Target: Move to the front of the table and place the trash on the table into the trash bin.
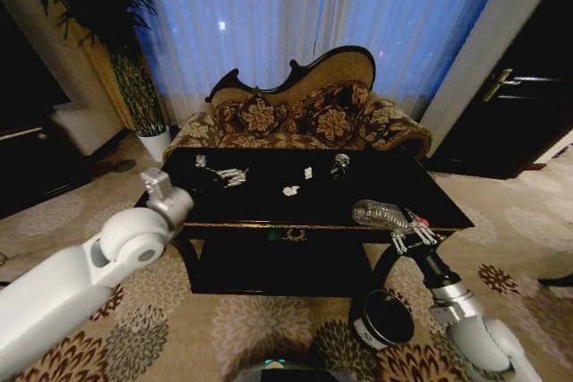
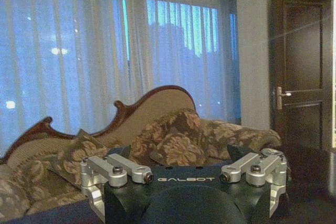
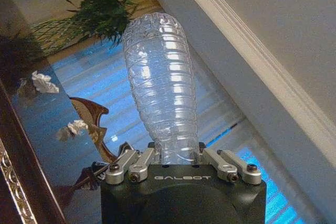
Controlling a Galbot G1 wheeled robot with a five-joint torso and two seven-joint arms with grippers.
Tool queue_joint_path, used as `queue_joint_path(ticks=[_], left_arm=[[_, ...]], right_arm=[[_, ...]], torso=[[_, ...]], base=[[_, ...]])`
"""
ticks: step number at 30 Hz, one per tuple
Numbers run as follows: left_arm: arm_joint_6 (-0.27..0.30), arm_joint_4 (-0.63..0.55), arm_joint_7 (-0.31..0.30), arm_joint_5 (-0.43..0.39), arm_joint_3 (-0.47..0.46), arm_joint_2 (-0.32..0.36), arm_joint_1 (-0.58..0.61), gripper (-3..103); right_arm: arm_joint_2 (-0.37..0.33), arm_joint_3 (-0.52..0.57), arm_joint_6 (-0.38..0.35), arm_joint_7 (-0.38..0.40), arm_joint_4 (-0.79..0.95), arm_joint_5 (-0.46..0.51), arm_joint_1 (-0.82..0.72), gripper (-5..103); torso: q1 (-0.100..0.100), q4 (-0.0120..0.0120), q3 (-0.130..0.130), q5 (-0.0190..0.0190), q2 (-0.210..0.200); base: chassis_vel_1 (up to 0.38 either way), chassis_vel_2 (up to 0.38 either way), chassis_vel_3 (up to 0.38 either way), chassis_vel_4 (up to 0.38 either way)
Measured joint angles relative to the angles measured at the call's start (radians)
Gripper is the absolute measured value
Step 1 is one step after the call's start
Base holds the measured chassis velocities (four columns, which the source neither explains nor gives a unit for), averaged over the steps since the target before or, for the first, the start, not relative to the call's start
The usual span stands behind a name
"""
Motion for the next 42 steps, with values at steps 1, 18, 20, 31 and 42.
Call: queue_joint_path(ticks=[1,18,20,31,42], left_arm=[[-0.004,0.001,0.0,0.008,-0.016,0.0,0.014,100],[-0.043,0.048,0.034,0.077,-0.398,-0.095,0.374,100],[-0.055,0.057,0.043,0.087,-0.449,-0.111,0.412,100],[-0.103,0.124,0.081,0.135,-0.518,-0.129,0.454,100],[-0.128,0.17,0.097,0.161,-0.438,-0.153,0.444,100]], right_arm=[[-0.003,0.004,-0.004,-0.005,0.004,0.025,-0.009,27],[0.005,0.072,-0.062,-0.079,-0.036,0.457,-0.141,27],[0.01,0.071,-0.067,-0.08,-0.062,0.487,-0.139,27],[0.029,0.051,-0.071,-0.07,-0.199,0.564,-0.101,27],[0.043,0.02,-0.027,-0.075,-0.364,0.596,-0.029,26]], torso=[[0.0,-0.0002,0.0,0.0001,0.0],[0.0,0.0,0.0,0.0,0.0],[0.0,0.0002,0.0,-0.0001,0.0],[0.0,0.0,0.0,0.0001,0.0],[0.0,0.0,0.0,0.0,0.0]], base=[[0.0,0.0,0.0,0.0],[0.0,0.0,0.0,0.0],[0.0,0.0,0.0,0.0],[0.0,0.0,0.0,0.0],[0.0,0.0,0.0,0.0]])
